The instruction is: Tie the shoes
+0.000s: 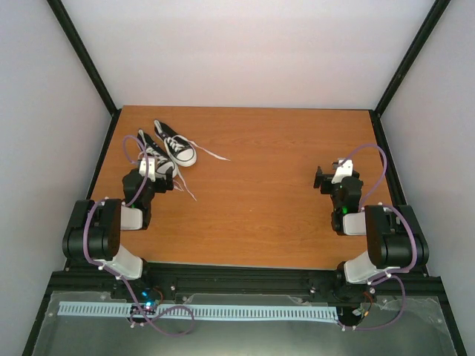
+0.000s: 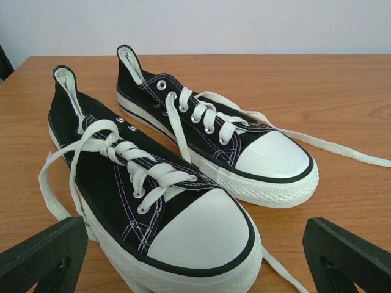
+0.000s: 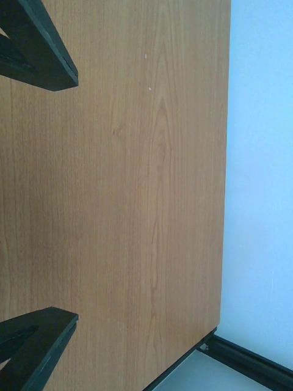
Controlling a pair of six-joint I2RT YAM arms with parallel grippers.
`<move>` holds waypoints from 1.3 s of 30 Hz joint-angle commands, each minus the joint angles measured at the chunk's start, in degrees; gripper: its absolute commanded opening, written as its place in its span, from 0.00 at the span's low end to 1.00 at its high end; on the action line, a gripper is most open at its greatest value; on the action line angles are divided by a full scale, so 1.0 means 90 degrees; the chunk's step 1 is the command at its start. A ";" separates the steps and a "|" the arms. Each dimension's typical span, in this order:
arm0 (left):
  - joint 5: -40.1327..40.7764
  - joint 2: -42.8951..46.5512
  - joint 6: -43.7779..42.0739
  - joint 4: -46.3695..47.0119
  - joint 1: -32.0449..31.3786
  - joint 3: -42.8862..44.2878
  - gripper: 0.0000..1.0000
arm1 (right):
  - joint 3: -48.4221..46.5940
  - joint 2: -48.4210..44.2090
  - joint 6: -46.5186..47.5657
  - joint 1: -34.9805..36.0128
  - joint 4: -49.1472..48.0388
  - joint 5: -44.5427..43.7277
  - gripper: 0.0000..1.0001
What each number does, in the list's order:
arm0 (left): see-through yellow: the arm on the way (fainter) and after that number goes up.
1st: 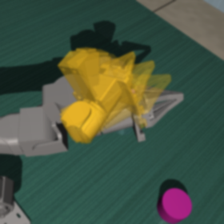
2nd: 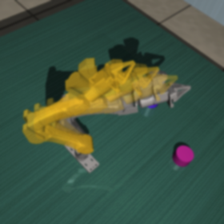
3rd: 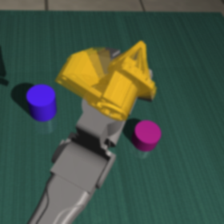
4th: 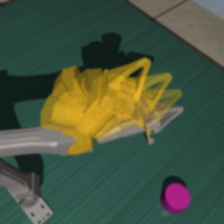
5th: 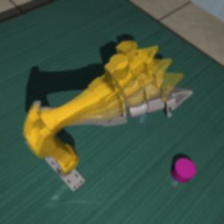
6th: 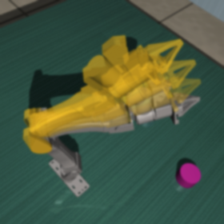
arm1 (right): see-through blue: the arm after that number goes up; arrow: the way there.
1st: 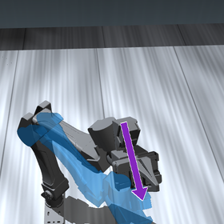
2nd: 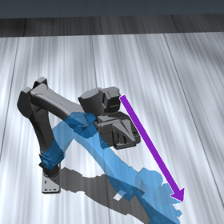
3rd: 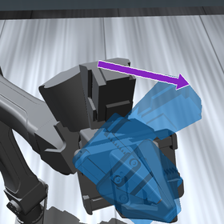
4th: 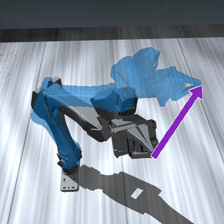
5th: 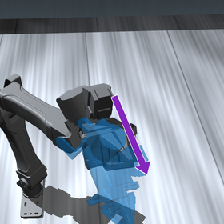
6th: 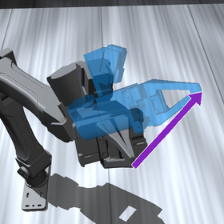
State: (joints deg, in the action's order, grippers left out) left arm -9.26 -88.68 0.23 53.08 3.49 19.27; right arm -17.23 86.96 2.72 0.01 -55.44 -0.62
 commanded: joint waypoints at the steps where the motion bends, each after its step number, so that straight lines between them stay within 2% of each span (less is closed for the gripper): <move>1: -0.0053 0.0155 0.0033 0.0206 0.0052 0.0155 1.00 | -0.0111 0.0037 0.0041 -0.0035 -0.0227 0.0000 1.00; 8: -0.0082 0.0172 0.0032 0.0173 0.0052 0.0162 1.00 | -0.0139 0.0048 0.0038 -0.0049 -0.0202 0.0012 1.00; 10: -0.0063 0.0318 0.0037 -0.0156 0.0052 0.0337 1.00 | -0.0109 0.0023 0.0035 -0.0059 -0.0244 0.0025 1.00; 11: -0.0137 0.0467 0.0015 -0.0671 0.0052 0.0634 1.00 | -0.0186 -0.0015 -0.0015 -0.0060 -0.0032 -0.0041 1.00; 14: -0.0204 0.0777 -0.0080 -0.3217 0.0052 0.2090 1.00 | -0.0756 -0.0612 -0.0256 -0.0109 0.1394 -0.0481 1.00; 18: 0.0479 0.0942 -0.0439 -0.5019 0.0052 0.3414 1.00 | -0.1290 -0.1476 -0.0462 -0.0118 0.2781 -0.0121 1.00; 21: 0.0876 0.0684 -0.0748 -0.6462 0.0052 0.4611 1.00 | -0.1961 -0.1877 -0.0741 -0.0116 0.4065 0.0321 1.00; 25: 0.1660 -0.0200 -0.0730 -0.8151 0.0069 0.6388 0.99 | -0.2498 -0.2205 -0.1102 -0.0109 0.5049 0.0826 1.00; 30: 0.2017 -0.1534 -0.0303 -0.9109 0.0227 0.8038 0.85 | -0.2674 -0.2463 -0.1240 -0.0033 0.5623 0.0965 1.00; 32: 0.2012 -0.2267 0.0002 -0.9670 0.0310 0.8875 0.85 | -0.2653 -0.2510 -0.1183 -0.0007 0.5742 0.0970 1.00; 35: 0.2115 -0.3447 0.0483 -1.0430 0.0491 1.0183 0.90 | -0.2576 -0.2555 -0.1143 0.0037 0.5826 0.0992 1.00; 39: 0.2488 -0.4663 0.0711 -1.0905 0.0578 1.1223 0.90 | -0.2550 -0.2580 -0.1118 0.0102 0.5839 0.1036 1.00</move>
State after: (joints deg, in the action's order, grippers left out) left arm 9.28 -123.79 2.22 -34.06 7.40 113.36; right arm -40.34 65.14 -6.96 0.10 -4.78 7.64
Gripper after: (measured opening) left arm 0.901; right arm 0.997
